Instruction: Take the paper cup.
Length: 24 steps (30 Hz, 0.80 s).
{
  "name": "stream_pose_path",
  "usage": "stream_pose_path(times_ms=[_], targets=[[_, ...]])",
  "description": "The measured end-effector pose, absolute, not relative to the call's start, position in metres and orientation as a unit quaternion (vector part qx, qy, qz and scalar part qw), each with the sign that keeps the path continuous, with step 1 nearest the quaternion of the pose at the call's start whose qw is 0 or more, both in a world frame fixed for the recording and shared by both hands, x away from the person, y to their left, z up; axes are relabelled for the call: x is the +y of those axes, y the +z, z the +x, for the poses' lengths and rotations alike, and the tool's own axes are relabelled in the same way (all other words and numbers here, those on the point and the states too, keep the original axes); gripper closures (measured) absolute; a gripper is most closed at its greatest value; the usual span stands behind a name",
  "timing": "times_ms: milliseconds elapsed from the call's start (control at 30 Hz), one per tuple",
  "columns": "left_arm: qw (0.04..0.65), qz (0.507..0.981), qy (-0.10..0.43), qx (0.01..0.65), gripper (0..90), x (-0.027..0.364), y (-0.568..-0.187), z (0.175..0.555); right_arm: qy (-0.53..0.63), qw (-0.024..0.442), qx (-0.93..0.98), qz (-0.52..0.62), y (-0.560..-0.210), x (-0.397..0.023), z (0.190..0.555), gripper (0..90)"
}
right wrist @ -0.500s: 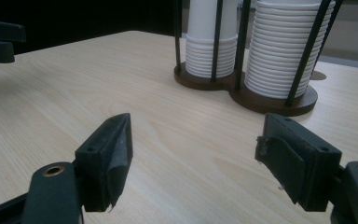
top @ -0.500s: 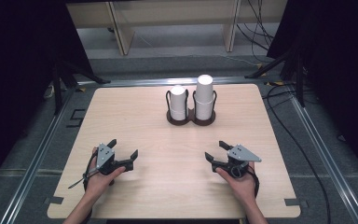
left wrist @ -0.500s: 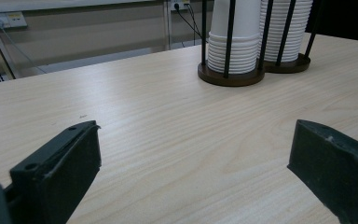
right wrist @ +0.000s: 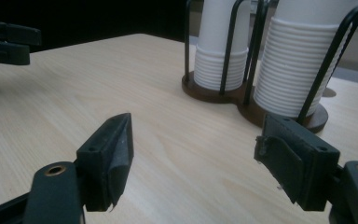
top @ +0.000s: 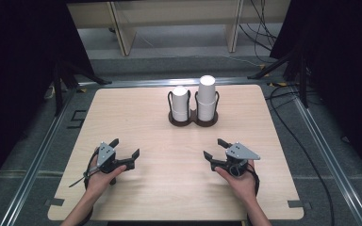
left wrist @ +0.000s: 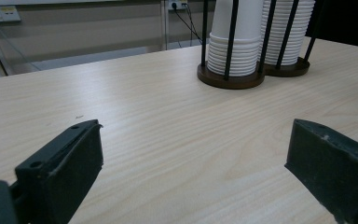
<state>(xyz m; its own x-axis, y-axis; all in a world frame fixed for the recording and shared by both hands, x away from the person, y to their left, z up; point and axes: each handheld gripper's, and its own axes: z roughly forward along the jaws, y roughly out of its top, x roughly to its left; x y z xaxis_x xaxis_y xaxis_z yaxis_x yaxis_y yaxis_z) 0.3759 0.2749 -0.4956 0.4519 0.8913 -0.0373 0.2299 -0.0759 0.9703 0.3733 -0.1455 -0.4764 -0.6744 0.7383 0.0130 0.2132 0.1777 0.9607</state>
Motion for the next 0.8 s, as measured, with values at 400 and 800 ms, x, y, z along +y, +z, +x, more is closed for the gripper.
stream_pose_path(times_ms=[400,800], targets=[[0.557,0.667,0.291,0.400,4.0,0.260,-0.487,0.398,0.562,0.252,0.722,0.315,-0.460,-0.133,0.389,29.0],[0.563,0.681,0.274,0.379,5.2,0.231,-0.476,0.440,0.566,0.257,0.721,0.307,-0.433,-0.117,0.419,29.5]])
